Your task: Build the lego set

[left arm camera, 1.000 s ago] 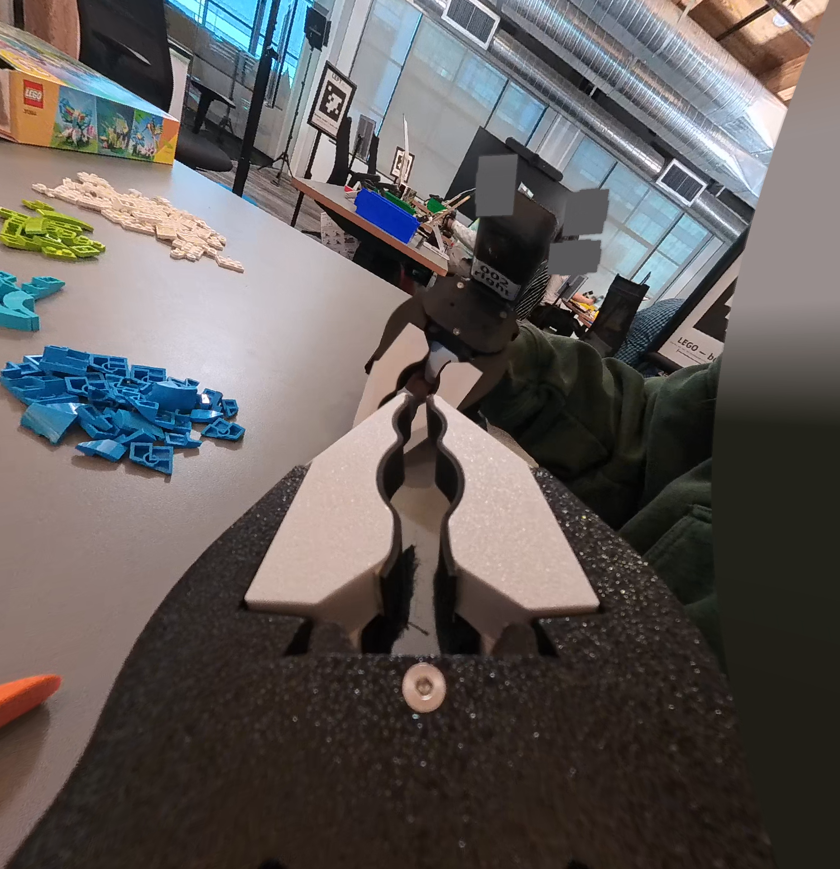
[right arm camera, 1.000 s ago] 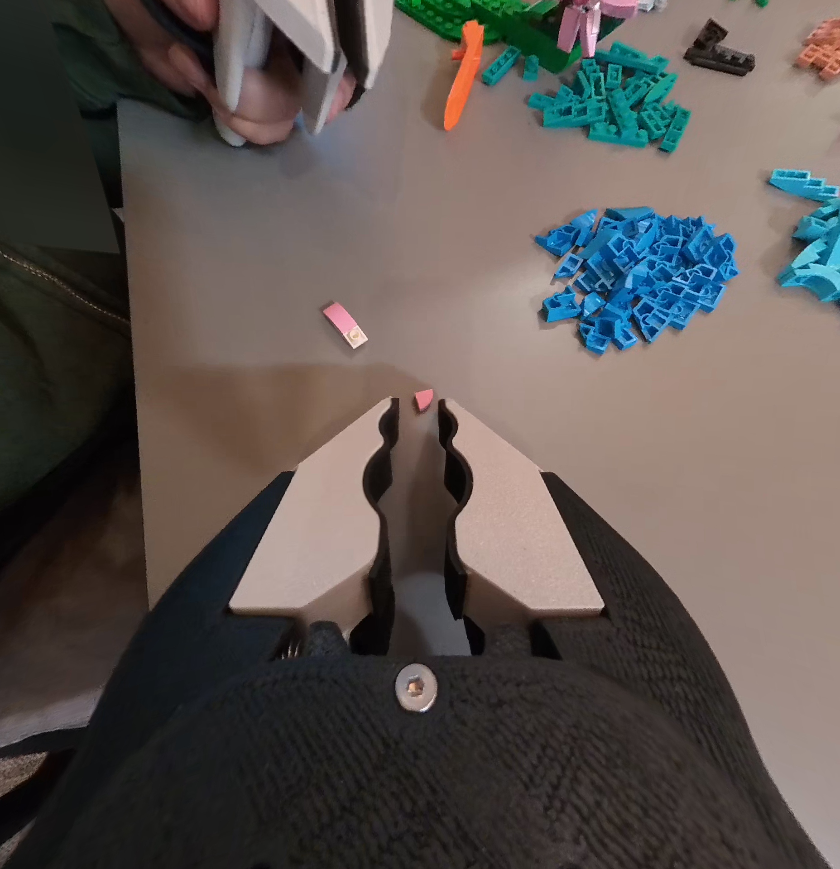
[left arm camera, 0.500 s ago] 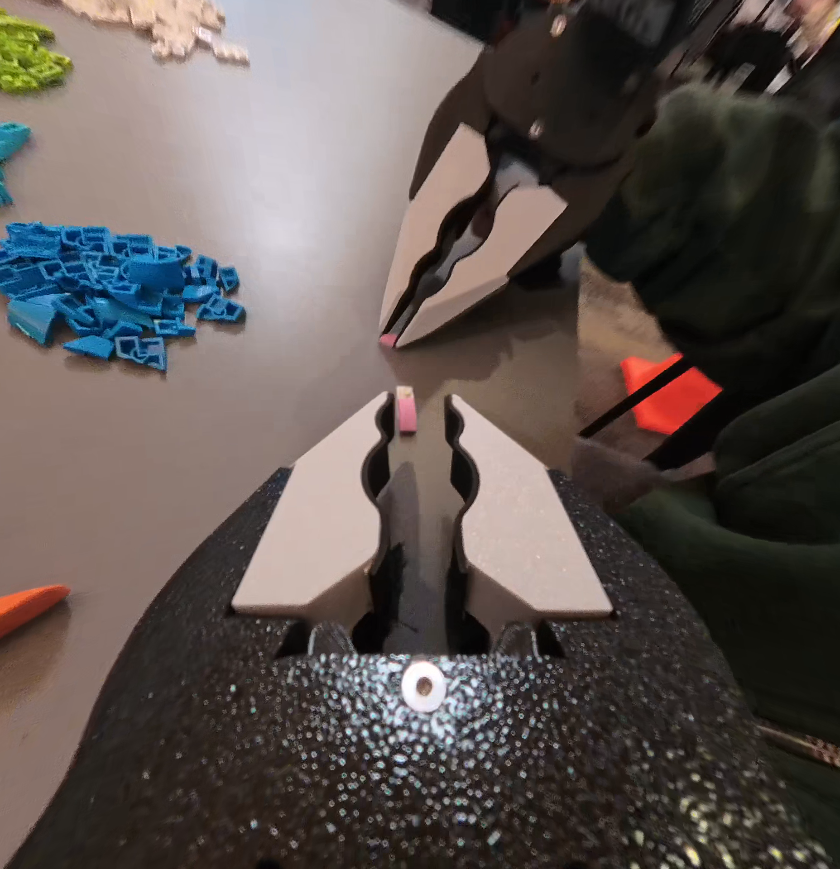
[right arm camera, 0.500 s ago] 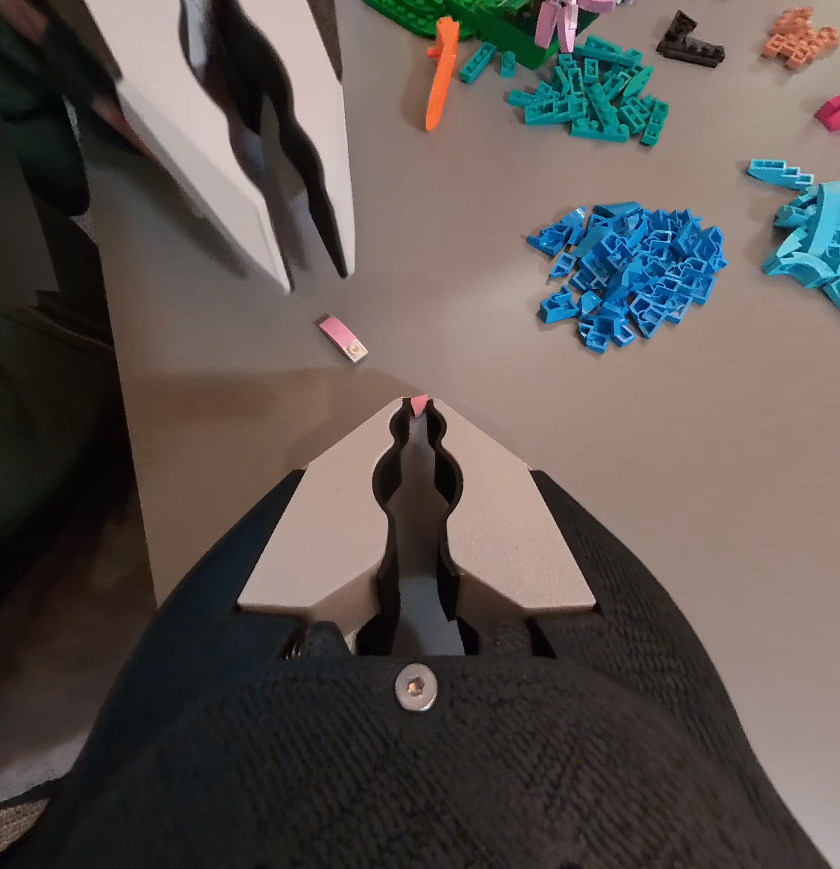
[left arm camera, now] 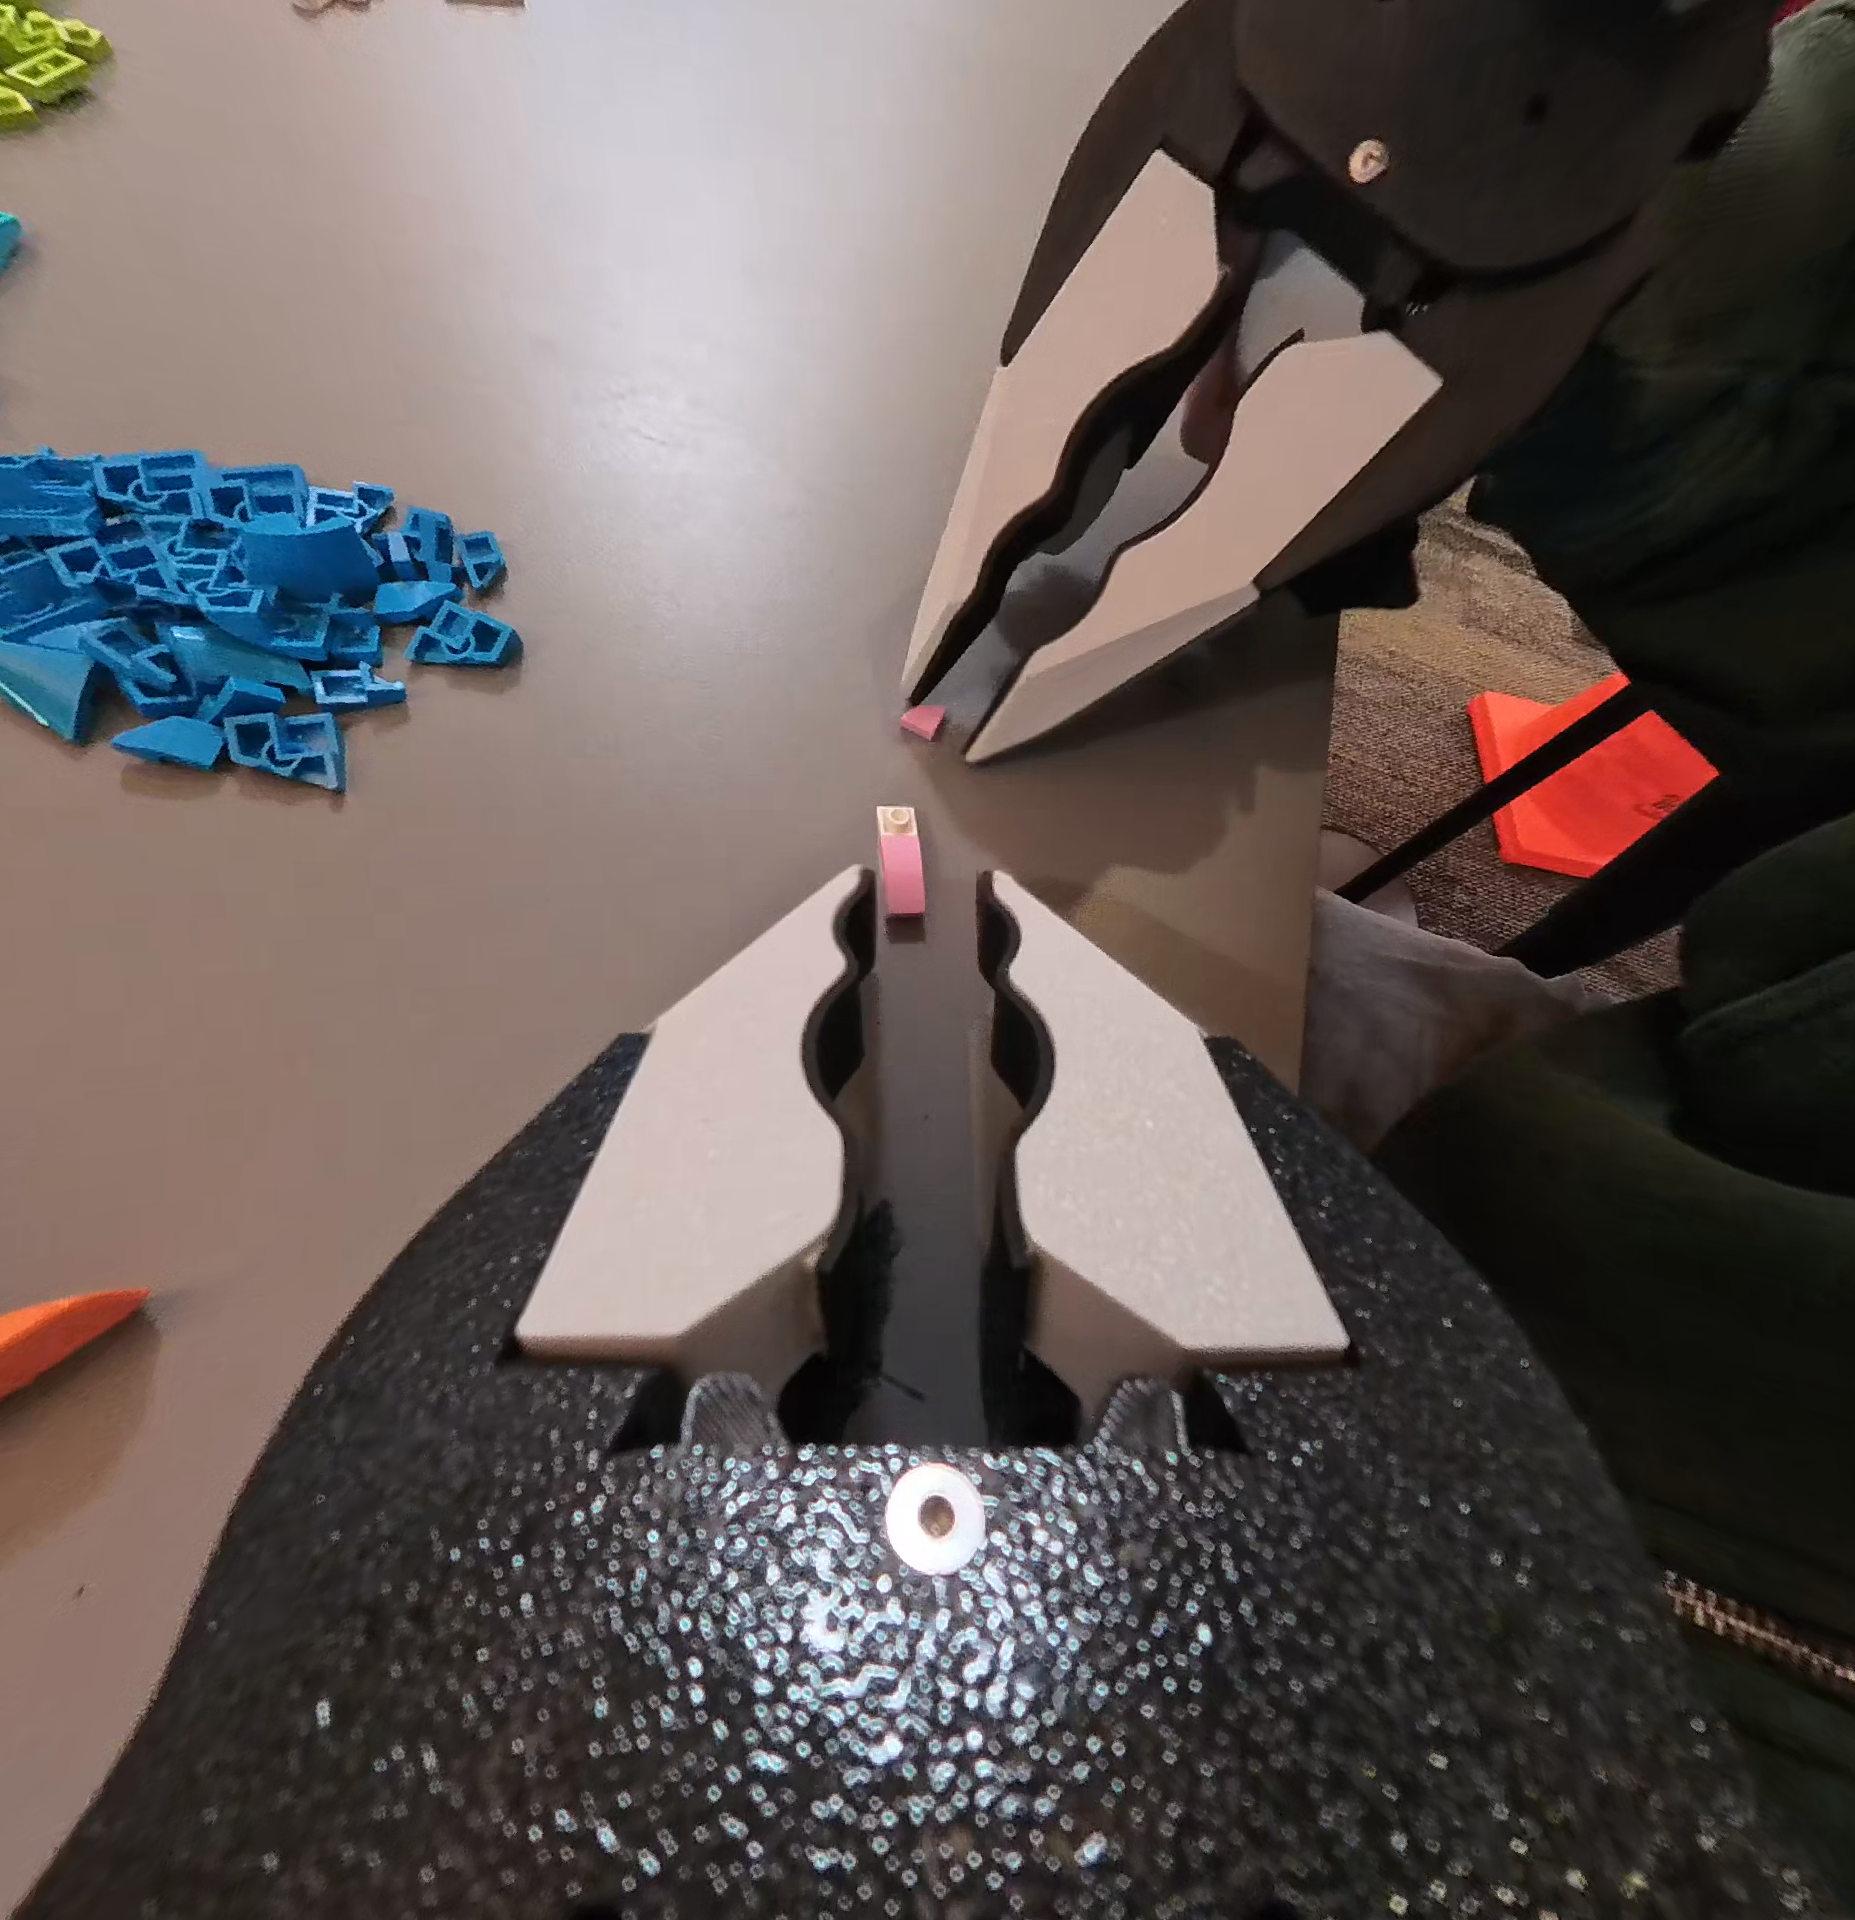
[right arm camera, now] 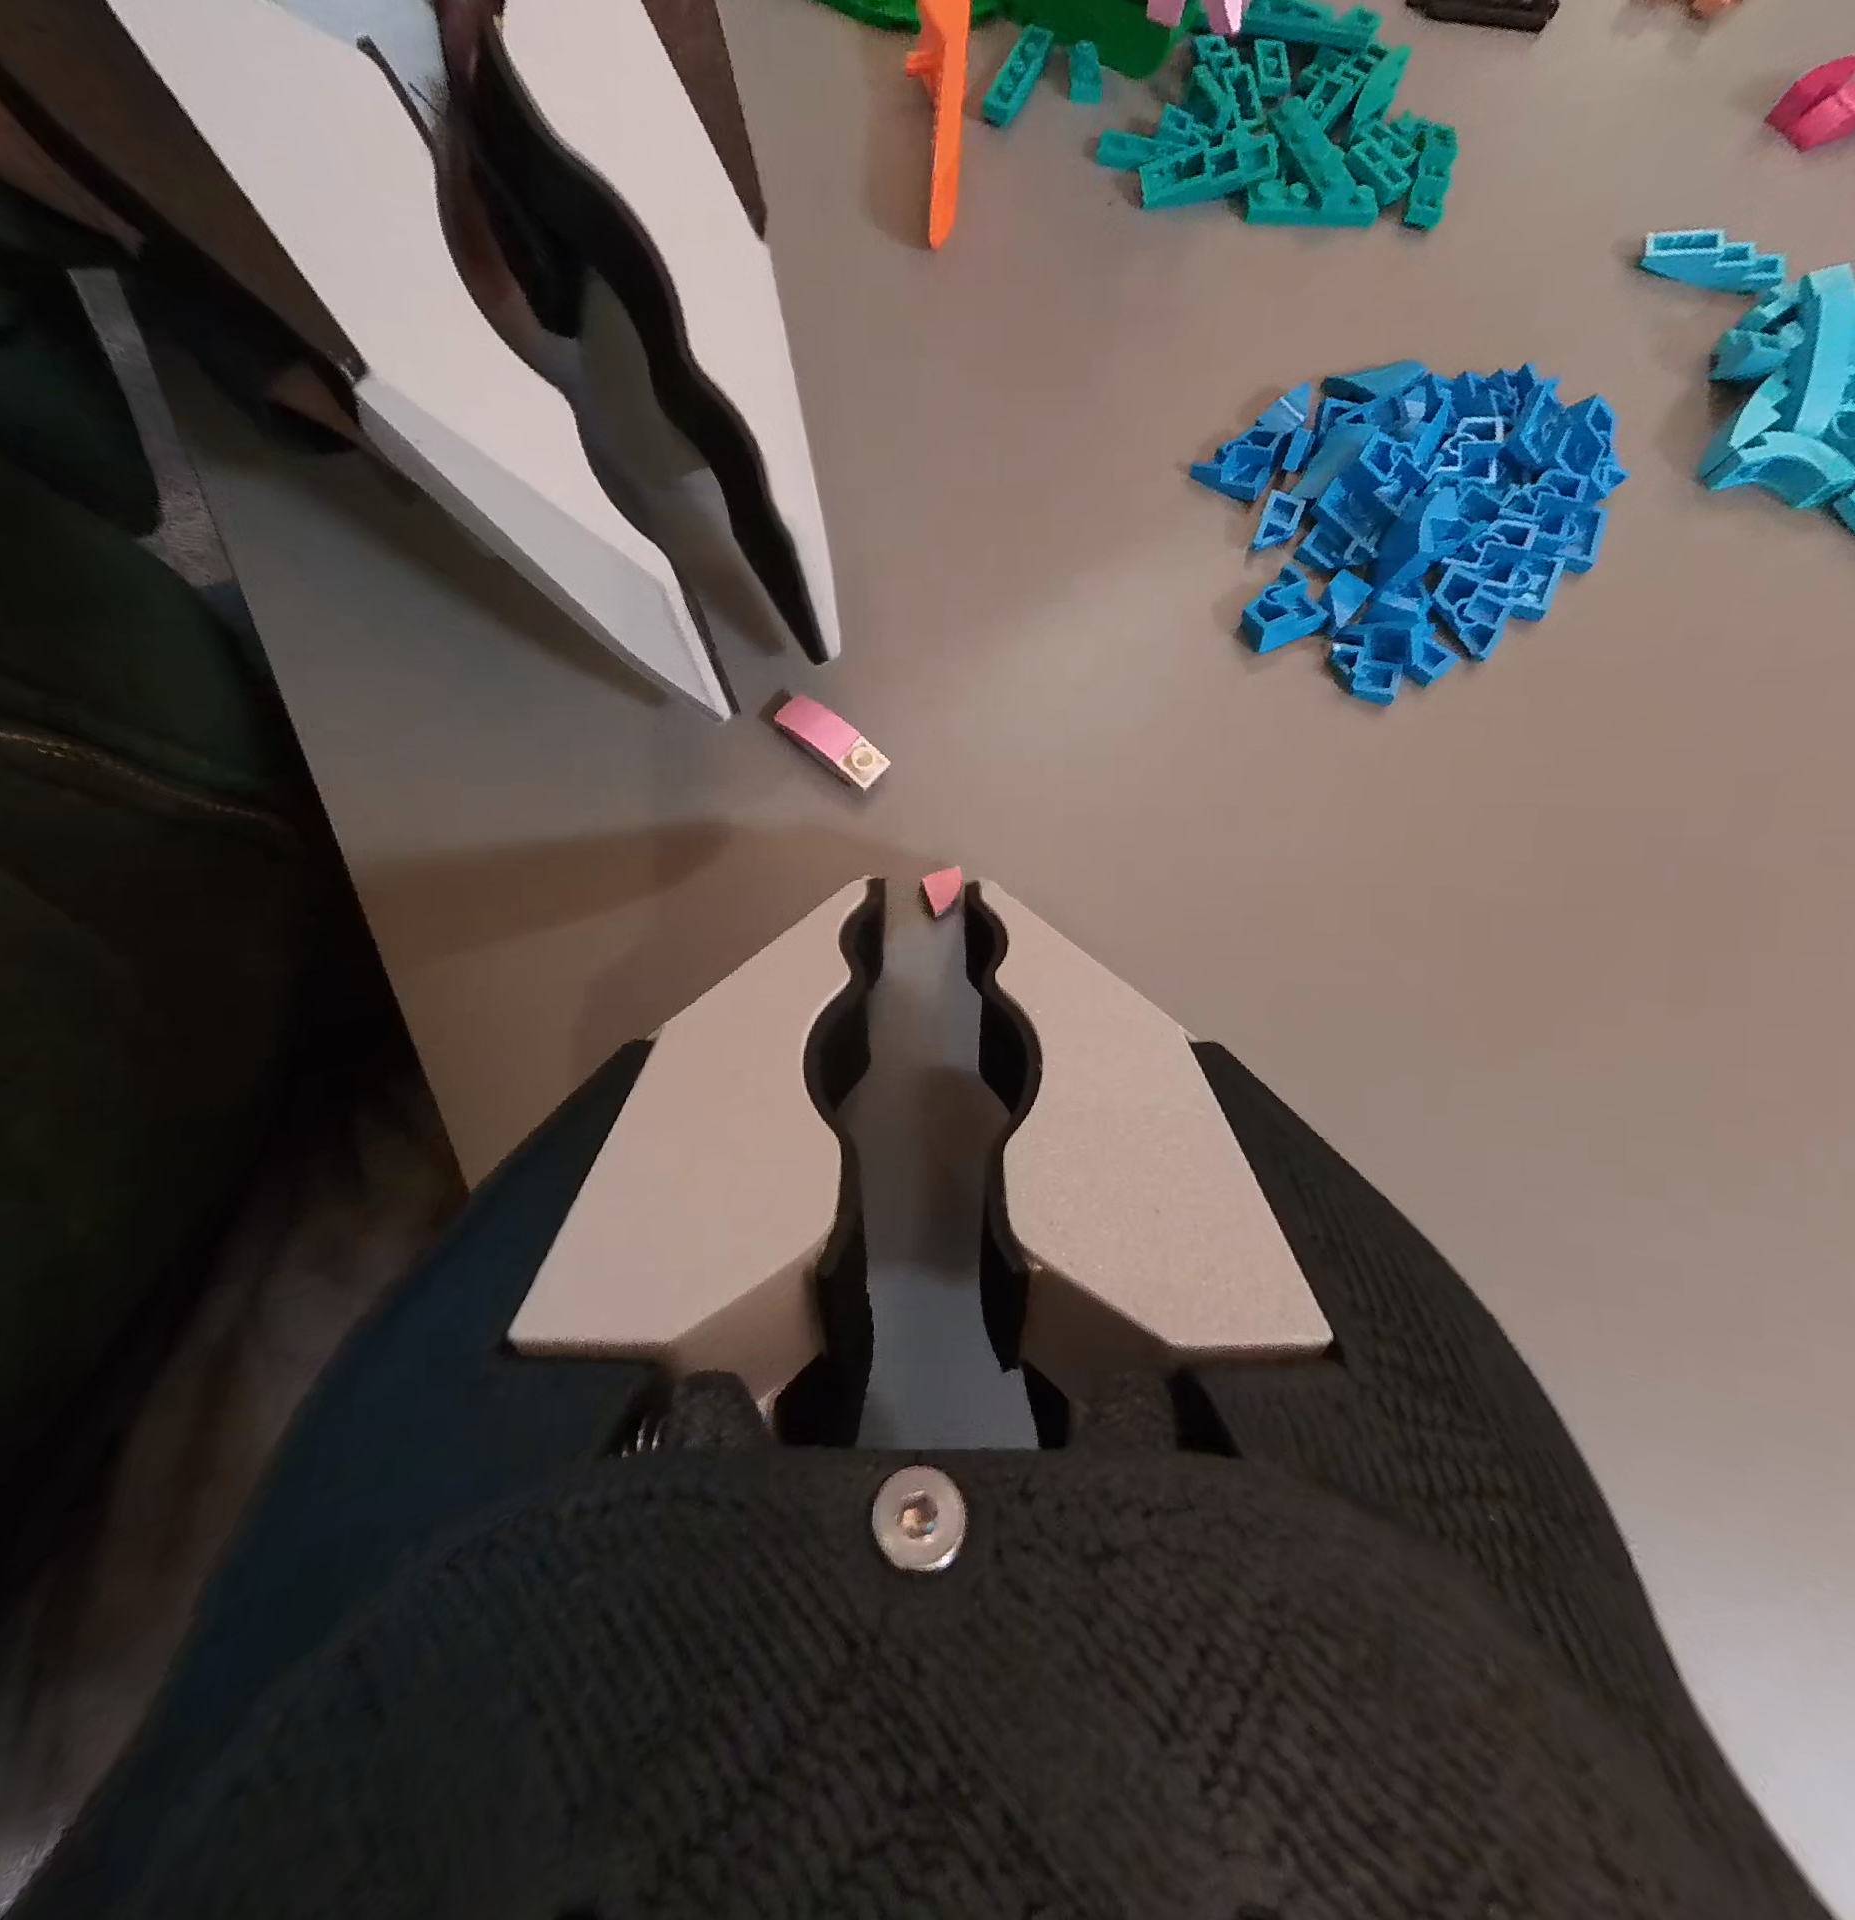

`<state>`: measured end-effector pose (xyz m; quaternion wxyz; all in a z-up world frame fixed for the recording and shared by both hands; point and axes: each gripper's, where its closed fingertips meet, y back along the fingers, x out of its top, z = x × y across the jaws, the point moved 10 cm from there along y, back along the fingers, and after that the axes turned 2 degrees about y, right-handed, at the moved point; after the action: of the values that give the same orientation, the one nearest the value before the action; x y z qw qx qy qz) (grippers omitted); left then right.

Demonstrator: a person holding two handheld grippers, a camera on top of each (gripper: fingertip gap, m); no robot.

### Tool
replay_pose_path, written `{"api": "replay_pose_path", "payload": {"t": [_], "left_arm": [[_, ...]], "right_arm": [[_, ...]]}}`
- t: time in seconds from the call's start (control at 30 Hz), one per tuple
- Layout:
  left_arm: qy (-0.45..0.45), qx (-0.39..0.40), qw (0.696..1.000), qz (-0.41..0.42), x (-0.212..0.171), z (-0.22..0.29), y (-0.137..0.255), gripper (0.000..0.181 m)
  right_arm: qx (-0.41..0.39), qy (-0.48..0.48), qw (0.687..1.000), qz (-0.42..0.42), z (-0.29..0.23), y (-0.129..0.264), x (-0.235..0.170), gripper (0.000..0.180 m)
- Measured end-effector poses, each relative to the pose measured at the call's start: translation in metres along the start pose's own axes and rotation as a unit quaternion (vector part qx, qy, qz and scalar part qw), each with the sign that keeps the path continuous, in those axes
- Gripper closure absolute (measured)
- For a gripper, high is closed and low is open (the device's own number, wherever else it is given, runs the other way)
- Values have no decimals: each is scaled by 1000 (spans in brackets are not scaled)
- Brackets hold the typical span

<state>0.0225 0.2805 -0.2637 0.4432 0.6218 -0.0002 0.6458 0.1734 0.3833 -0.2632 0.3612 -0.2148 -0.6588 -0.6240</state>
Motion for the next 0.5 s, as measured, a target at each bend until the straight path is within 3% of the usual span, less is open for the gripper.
{"api": "replay_pose_path", "payload": {"t": [0.5], "left_arm": [[16,-13,1000,-7,0,-2,-1,163]], "right_arm": [[64,12,997,38,15,4,-5,161]]}}
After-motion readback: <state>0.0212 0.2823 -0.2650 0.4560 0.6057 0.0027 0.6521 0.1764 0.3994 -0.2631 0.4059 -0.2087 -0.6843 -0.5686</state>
